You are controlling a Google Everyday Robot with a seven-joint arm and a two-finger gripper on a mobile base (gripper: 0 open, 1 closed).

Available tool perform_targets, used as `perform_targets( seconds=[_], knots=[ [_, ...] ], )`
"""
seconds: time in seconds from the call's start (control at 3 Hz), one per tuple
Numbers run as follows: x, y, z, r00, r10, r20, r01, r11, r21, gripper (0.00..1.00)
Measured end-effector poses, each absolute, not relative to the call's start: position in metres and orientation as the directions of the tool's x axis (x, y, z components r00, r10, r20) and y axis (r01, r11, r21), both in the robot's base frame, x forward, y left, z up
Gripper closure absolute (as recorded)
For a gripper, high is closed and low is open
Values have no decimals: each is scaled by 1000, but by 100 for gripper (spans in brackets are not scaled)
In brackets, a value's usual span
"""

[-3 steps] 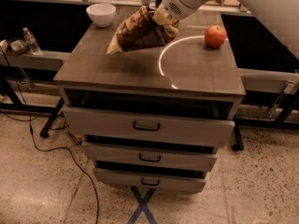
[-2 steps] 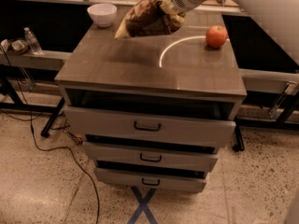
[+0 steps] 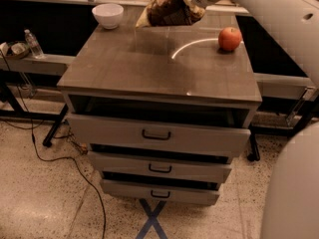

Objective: Move brown chip bag near redbull can

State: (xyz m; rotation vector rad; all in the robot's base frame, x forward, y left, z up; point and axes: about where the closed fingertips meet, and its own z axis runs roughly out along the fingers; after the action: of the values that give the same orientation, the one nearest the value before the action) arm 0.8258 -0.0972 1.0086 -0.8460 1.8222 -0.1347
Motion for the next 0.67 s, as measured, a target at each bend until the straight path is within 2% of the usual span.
perform_targets(
  seconds=[0.67],
  knots=[
    [882, -97, 964, -213, -579, -787, -468, 768, -438, 96]
  ],
)
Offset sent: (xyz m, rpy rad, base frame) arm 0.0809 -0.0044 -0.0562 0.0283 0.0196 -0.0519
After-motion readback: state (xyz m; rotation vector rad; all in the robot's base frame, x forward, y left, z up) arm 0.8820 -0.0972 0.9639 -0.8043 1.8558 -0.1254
